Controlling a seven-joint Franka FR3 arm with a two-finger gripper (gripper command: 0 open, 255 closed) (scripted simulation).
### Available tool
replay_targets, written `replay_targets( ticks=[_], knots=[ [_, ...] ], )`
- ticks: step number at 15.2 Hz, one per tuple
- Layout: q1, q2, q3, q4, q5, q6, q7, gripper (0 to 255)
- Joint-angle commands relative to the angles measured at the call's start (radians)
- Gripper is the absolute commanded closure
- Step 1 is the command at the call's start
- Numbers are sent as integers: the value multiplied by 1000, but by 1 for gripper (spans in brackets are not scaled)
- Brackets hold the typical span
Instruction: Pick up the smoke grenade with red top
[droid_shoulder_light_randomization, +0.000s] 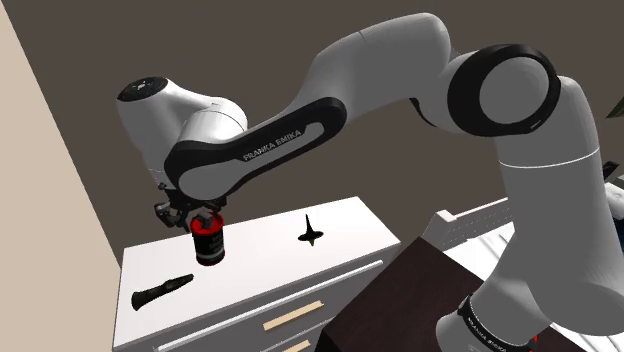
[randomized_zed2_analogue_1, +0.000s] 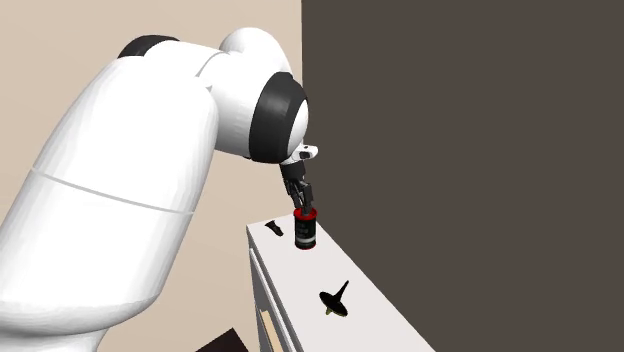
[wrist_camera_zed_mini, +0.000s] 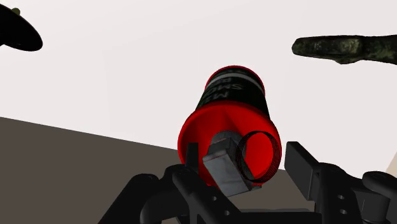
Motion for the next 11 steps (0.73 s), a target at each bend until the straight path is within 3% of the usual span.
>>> replay_targets(
  ticks=[1,11],
  knots=[
    [0,2,-1,1,0,-1,0,255],
    [-7,-43,15,24,27,-62,-27,255]
  ],
)
